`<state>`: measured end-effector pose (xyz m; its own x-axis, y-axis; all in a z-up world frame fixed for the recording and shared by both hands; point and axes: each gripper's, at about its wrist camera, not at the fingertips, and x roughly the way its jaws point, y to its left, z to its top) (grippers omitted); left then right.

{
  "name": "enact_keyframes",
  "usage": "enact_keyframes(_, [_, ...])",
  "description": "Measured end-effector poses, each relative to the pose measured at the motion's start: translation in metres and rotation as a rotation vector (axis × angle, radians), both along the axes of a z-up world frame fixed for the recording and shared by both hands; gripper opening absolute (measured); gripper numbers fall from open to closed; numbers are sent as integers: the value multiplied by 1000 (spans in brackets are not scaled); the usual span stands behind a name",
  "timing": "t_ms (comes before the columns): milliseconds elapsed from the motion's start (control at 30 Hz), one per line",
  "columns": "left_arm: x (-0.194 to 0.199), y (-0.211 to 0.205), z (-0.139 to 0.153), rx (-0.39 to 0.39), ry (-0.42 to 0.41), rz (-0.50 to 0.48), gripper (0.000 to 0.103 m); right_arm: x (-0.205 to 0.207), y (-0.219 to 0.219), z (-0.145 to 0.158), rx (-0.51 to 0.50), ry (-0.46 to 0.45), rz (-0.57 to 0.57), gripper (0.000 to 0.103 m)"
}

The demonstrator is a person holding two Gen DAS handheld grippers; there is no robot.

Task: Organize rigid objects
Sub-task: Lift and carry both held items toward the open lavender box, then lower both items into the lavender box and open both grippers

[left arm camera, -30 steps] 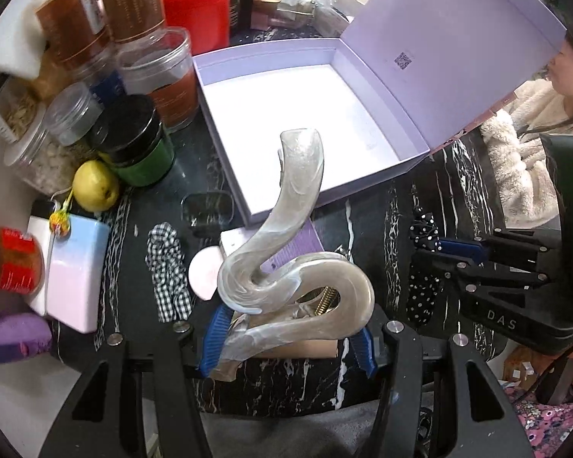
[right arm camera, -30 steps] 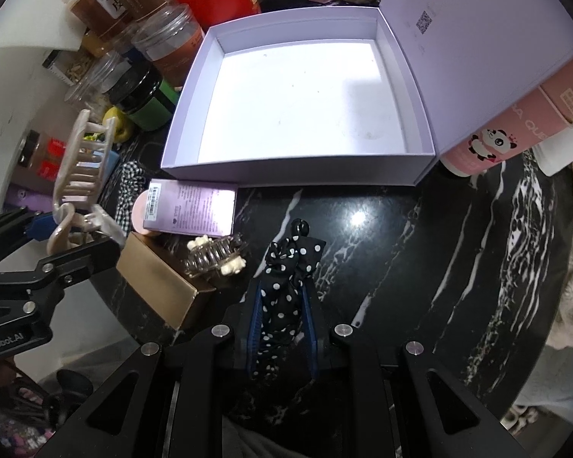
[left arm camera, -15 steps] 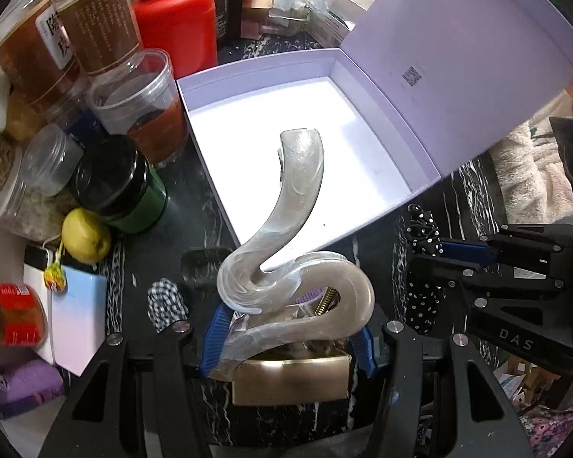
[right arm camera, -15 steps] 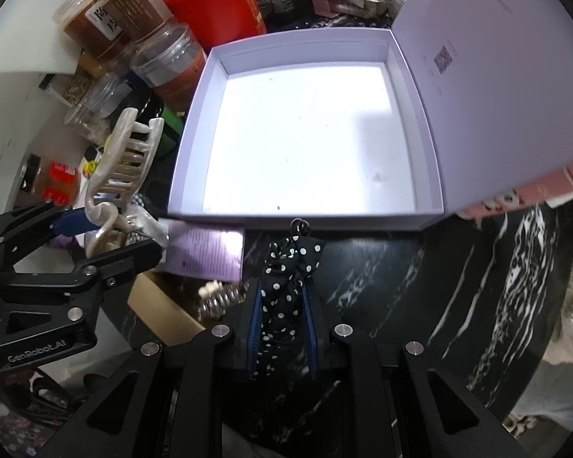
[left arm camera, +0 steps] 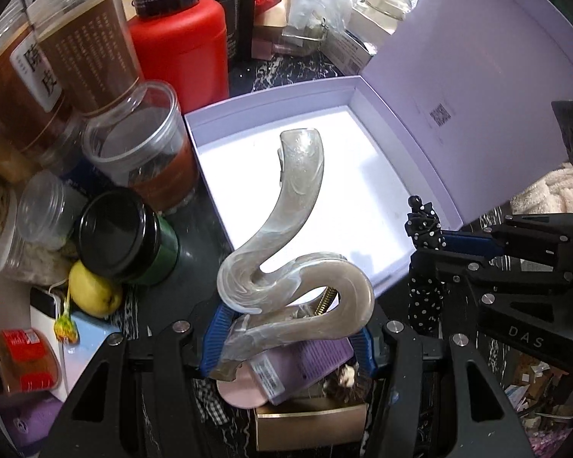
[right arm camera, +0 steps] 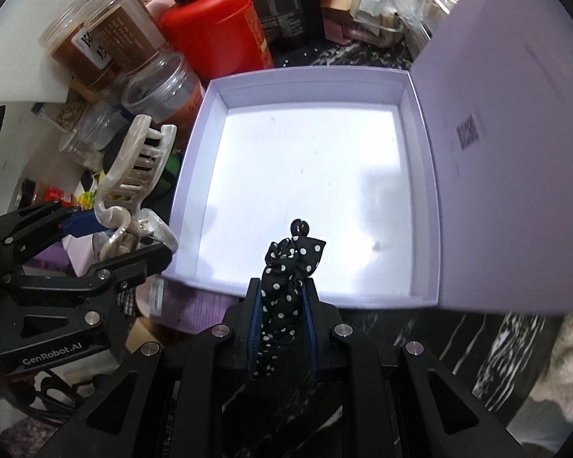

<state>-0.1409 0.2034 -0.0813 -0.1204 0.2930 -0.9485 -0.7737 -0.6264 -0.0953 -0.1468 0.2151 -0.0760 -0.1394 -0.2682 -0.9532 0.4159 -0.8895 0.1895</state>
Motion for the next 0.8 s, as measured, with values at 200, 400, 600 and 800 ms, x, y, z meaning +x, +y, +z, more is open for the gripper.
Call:
enact_keyframes(200, [-14, 14, 1, 24, 14, 0, 55, -20, 0, -1, 9, 18, -3, 19])
enact_keyframes(400, [-29, 30, -5, 38, 29, -7, 55, -40, 5, -1, 7, 44, -29, 19])
enact_keyframes(600, [-41, 44, -15, 38, 42, -5, 55, -60, 9, -6, 26, 59, -37, 19])
enact_keyframes(800, [-50, 59, -24, 31, 44, 9, 55, -79, 14, -12, 45, 63, -84, 19])
